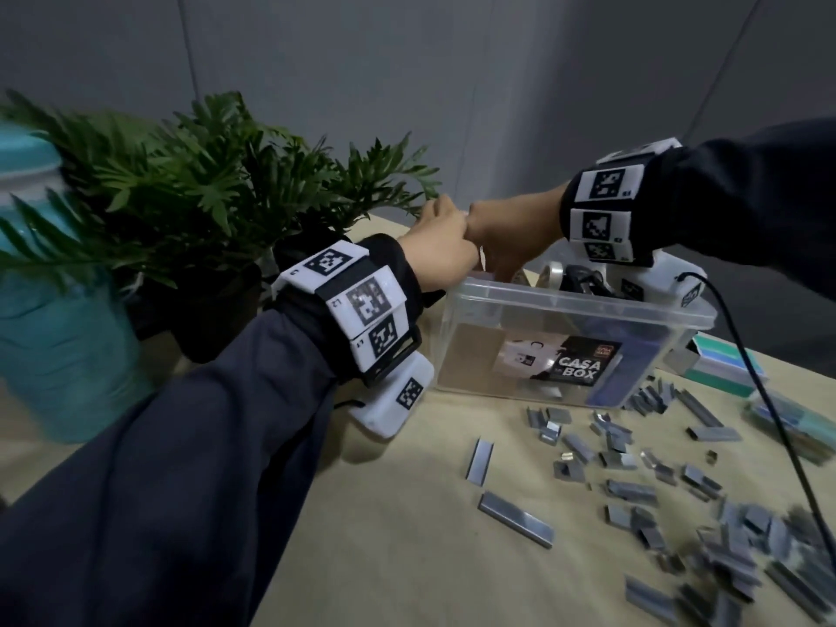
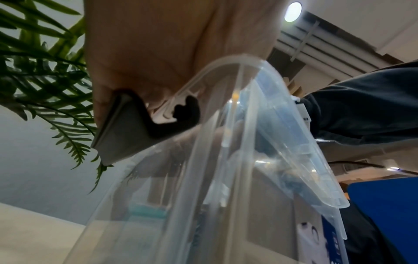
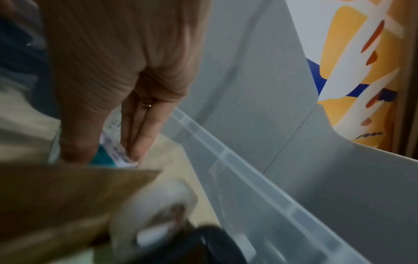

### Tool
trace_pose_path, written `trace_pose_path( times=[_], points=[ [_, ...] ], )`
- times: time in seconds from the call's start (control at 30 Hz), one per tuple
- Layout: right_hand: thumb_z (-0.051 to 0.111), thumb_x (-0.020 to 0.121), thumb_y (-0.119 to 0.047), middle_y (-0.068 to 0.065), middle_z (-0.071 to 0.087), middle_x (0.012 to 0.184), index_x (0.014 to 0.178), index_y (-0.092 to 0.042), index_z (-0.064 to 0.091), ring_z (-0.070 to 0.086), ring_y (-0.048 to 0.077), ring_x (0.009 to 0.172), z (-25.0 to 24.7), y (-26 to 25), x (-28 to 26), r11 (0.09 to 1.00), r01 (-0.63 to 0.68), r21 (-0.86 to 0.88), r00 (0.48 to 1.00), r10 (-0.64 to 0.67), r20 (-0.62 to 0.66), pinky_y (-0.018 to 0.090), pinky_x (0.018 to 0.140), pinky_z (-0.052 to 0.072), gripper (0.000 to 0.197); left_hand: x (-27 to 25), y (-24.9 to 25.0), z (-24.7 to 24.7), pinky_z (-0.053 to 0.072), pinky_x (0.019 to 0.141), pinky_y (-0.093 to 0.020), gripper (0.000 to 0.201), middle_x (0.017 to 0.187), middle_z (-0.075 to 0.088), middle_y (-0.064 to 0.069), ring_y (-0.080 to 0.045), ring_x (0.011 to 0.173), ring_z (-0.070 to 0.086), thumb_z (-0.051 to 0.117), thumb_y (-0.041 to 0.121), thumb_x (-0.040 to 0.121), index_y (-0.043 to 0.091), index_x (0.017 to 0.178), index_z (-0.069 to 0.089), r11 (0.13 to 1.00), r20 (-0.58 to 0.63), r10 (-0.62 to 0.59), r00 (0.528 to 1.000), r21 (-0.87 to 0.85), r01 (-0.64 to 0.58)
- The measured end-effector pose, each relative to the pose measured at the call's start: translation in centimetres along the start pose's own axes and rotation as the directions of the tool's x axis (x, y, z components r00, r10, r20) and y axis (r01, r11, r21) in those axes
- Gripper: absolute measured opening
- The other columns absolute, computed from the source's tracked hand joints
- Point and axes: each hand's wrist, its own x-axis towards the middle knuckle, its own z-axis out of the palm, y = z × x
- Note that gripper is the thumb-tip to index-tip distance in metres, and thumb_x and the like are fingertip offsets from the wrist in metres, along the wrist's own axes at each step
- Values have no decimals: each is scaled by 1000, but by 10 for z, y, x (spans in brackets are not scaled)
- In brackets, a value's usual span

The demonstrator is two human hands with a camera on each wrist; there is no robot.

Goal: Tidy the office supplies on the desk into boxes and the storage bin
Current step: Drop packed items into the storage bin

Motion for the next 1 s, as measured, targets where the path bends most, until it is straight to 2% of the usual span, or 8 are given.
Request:
trace_pose_path(
  times=[0.1, 0.3, 0.43, 0.5, 0.57, 0.77, 0.87, 1.0],
  points=[
    [88, 63, -7, 12, 75, 83, 98, -5, 75, 69, 27, 74, 7, 1, 5, 999, 30, -24, 997, -31, -66, 15, 65, 36, 37, 1, 1, 0, 28, 102, -32, 44, 141, 26, -21, -31, 133, 27, 43, 0, 89, -7, 131, 30, 999, 4, 3, 1000, 44, -3],
    [81, 71, -5, 15, 70, 95, 110, -3, 68, 56, 21, 79, 3, -10, 2, 994, -99, -56, 995, 98, -21, 13, 62, 32, 41, 4, -2, 1, 27, 102, -29, 47, 148, 19, -18, -28, 138, 24, 40, 2, 91, -5, 135, 27, 995, 16, 14, 1000, 96, -15],
    [73, 77, 1, -5, 49, 84, 109, -3, 67, 45, 15, 80, 4, -16, 1, 980, -165, -112, 985, 158, -64, 15, 61, 29, 32, 5, -2, 0, 27, 105, -31, 46, 148, 20, -16, -27, 138, 24, 43, 2, 89, -3, 134, 31, 994, 23, 23, 999, 103, -25],
    [70, 80, 1, -10, 40, 77, 101, -6, 65, 43, 16, 77, 5, -18, 0, 968, -198, -152, 978, 185, -96, 19, 60, 29, 22, 4, -2, 1, 25, 108, -32, 46, 149, 20, -16, -27, 140, 22, 43, 3, 89, -3, 134, 33, 995, 29, 14, 999, 102, -17],
    [71, 81, -6, -4, 49, 79, 86, -8, 59, 45, 19, 72, 4, -21, -1, 941, -261, -215, 963, 240, -119, 22, 52, 30, 13, 3, -2, 1, 24, 109, -32, 44, 147, 22, -17, -27, 140, 22, 40, 4, 91, -2, 134, 33, 995, 25, 9, 1000, 96, -11],
    [60, 91, -48, -4, 70, 87, 89, -13, 70, 58, 12, 69, 8, -13, 4, 826, -444, -346, 865, 496, 75, 24, 58, 40, 36, -1, -1, -1, 20, 111, -30, 51, 154, 12, -15, -25, 144, 18, 34, 8, 99, -2, 146, 16, 993, 15, 27, 1000, 111, -28],
    [56, 95, -43, -4, 70, 91, 94, -16, 71, 57, 14, 76, 10, -12, 10, 820, -466, -331, 849, 520, 95, 25, 64, 40, 31, -2, 0, -1, 20, 111, -30, 49, 153, 13, -14, -24, 143, 19, 34, 8, 99, -3, 144, 19, 994, 22, 20, 1000, 110, -23],
    [60, 96, -25, -6, 54, 53, 66, -12, 56, 45, 9, 52, 3, -10, 22, 820, -537, -197, 781, 572, 250, 16, 46, 36, 32, -2, 0, -1, 21, 110, -31, 47, 152, 15, -14, -24, 142, 21, 34, 8, 98, -3, 143, 22, 993, 19, 30, 999, 116, -32]
  ],
)
